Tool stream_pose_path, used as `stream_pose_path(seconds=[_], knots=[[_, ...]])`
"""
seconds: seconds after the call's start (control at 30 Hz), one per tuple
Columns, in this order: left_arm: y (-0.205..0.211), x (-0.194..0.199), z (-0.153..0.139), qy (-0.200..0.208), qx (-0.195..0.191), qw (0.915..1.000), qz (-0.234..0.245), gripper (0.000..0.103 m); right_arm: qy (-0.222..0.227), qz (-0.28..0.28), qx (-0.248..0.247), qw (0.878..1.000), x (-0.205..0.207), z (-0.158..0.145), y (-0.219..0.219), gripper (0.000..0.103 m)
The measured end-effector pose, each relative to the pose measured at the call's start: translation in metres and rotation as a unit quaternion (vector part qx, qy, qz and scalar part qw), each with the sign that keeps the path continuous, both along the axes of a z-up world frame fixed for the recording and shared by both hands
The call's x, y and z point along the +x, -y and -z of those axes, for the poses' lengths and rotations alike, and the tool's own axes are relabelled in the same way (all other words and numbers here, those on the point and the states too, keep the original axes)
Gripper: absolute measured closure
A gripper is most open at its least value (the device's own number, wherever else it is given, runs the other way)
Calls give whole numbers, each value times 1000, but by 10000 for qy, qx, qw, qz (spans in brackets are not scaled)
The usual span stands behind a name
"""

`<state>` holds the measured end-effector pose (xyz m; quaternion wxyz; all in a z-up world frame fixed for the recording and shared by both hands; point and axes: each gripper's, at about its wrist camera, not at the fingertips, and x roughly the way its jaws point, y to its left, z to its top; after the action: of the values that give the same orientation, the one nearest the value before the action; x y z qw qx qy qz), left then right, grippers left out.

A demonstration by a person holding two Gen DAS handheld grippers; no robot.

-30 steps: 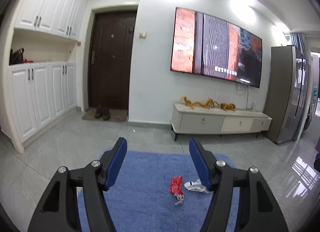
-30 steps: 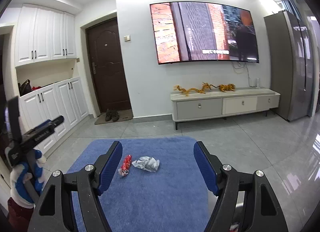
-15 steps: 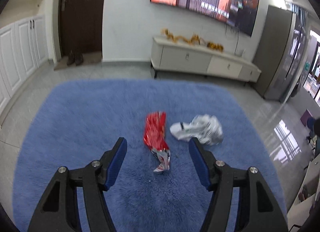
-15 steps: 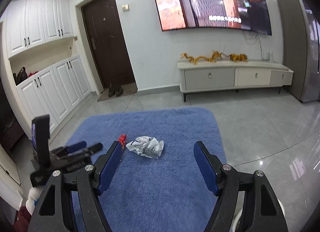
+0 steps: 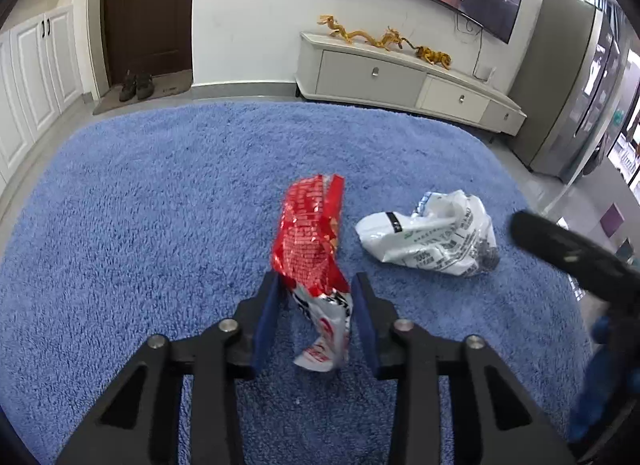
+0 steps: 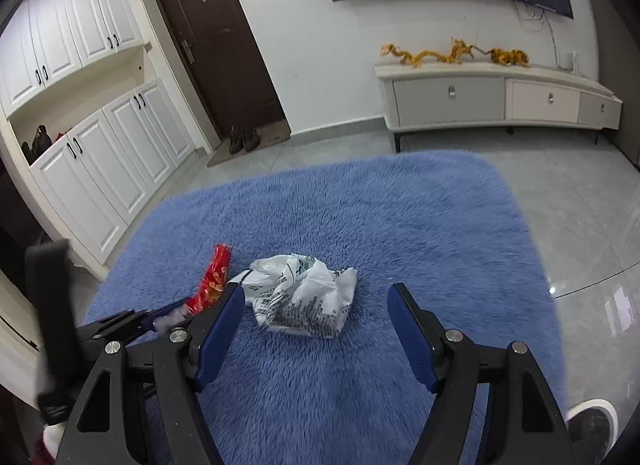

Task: Collect trash
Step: 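Grasp the red chip bag with the left gripper while the right grasps the white plastic bag, then carry the red bag and white plastic bag over the bin and release both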

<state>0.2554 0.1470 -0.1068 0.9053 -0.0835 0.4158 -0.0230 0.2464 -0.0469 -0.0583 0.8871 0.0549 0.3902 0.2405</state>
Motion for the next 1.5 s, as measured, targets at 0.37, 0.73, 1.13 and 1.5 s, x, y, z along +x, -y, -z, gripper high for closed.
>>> stream_pose_path(seconds=[0.37, 0.73, 1.13, 1.5], knots=[[-12, -11, -1, 66, -241, 9997, -33, 76, -165, -175, -218, 9995, 19, 24, -23, 49], [-2, -30, -20, 253, -197, 9995, 28, 78, -33, 32, -172, 9998, -22, 7, 3, 64], [50, -132, -79, 869, 76, 9958, 263, 78, 414, 756, 124, 9962, -136, -47, 87, 64], [127, -200, -131, 1636, 600, 9819, 746, 78, 982, 1473, 223, 9840, -213, -90, 152, 64]])
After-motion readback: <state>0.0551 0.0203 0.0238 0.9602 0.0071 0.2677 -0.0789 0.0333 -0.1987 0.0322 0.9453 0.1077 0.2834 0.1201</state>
